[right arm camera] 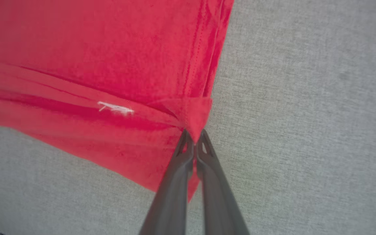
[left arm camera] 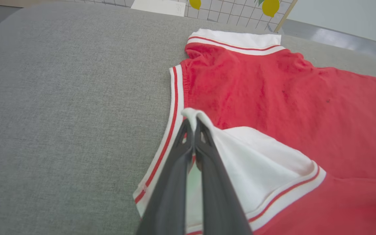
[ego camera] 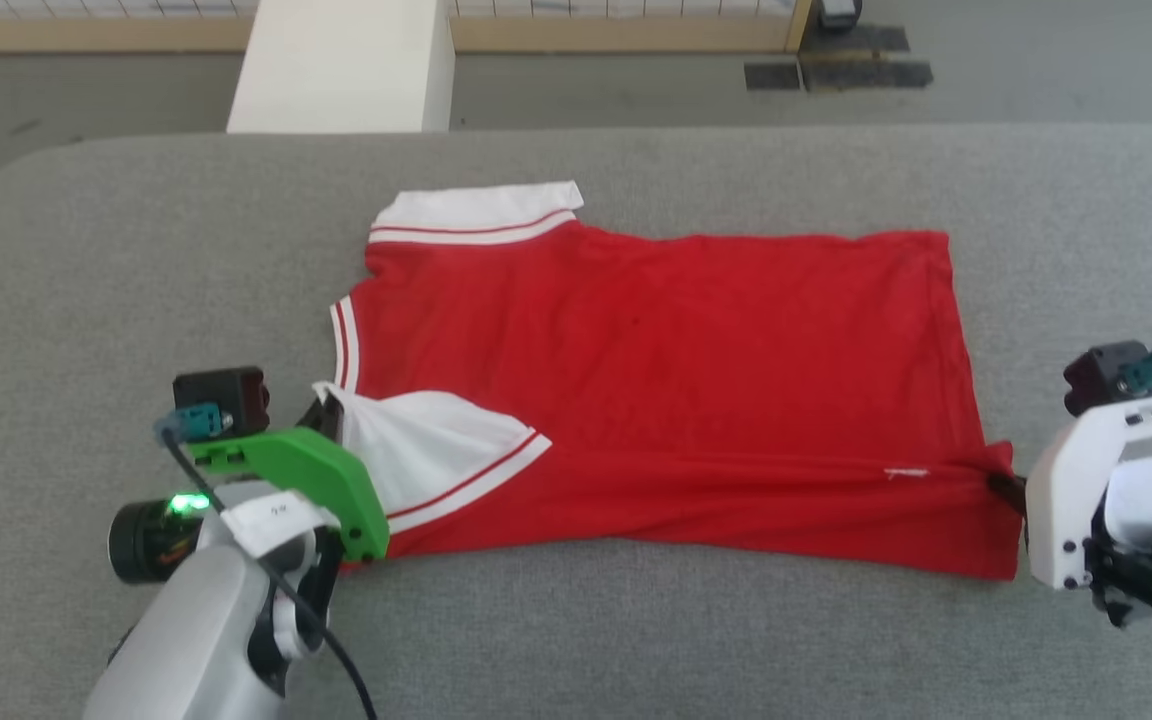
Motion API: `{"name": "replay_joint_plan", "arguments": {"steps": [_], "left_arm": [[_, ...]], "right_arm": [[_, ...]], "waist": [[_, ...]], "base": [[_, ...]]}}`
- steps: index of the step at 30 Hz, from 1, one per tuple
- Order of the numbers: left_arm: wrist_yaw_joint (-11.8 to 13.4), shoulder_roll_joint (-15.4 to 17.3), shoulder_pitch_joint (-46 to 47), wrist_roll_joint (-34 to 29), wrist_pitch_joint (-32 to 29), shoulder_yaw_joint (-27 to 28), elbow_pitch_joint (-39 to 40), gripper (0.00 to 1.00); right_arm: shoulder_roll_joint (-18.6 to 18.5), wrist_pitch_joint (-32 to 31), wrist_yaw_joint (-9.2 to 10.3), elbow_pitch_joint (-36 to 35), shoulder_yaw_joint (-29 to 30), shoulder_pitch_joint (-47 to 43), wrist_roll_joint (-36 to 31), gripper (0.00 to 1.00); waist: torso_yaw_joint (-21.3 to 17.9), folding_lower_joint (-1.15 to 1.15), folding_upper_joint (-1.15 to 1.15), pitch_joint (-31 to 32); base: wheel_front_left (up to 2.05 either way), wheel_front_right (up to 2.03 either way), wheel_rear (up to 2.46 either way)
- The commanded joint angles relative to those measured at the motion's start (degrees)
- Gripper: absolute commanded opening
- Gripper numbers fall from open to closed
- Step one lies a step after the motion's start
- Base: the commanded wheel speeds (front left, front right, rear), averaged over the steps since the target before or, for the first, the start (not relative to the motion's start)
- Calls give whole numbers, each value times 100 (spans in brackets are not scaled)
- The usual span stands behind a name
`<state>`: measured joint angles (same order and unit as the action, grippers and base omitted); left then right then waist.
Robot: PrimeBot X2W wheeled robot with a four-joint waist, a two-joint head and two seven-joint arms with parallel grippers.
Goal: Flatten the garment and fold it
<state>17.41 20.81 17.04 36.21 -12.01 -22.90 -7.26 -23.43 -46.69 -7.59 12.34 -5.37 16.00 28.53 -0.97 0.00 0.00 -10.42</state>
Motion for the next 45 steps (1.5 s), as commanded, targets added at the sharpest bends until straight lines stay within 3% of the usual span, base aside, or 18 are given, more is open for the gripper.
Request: {"name": "replay_joint_plan", "arguments": {"steps": [1, 15, 16, 17, 18, 19, 24, 31, 37, 45], "left_arm": [[-43, -52, 200, -96, 56, 1, -133, 0], [-312, -441, 841, -66, 430, -117, -1402, 0], [-340, -449, 856, -52, 461, -115, -1488, 11], [-357, -452, 866, -40, 480, -110, -1548, 34], [-371, -448, 884, -39, 520, -101, -1602, 96], [-380, -441, 898, -39, 551, -93, -1638, 100], [-381, -332, 895, -57, 855, 27, -1605, 100], [-147, -21, 183, -146, 1253, 181, -1072, 100], [19, 54, -581, 421, 242, 212, -556, 100], [96, 259, -727, 757, -1114, -77, -192, 100]], "right_arm": [[-2, -22, 10, 69, -80, 178, -37, 0], [-173, -335, 10, 766, -903, 785, 207, 2], [-164, -295, 10, 776, -902, 787, 259, 99], [-159, -233, 10, 781, -881, 787, 287, 100], [-153, -159, 10, 787, -844, 776, 320, 100], [-144, -96, 10, 785, -811, 761, 352, 100], [-56, 414, 10, 641, -400, 520, 583, 100], [90, 826, 10, 229, 219, -147, 585, 100], [281, 758, 10, -221, 570, -592, 435, 100], [545, 592, 10, -521, 735, -761, 230, 100]], "waist": [[-22, 0, 0, -365], [86, 0, 0, -694], [90, 0, 0, -658], [98, 0, 0, -616], [109, 0, 0, -566], [120, 0, 0, -514], [185, 0, 0, -167], [170, 0, 0, 217], [109, 0, 0, 328], [-20, 0, 0, 221]], "base": [[0, 0, 0], [0, 0, 0], [0, 0, 0], [0, 0, 0], [0, 0, 0], [0, 0, 0], [0, 0, 0], [0, 0, 0], [0, 0, 0], [0, 0, 0]]}}
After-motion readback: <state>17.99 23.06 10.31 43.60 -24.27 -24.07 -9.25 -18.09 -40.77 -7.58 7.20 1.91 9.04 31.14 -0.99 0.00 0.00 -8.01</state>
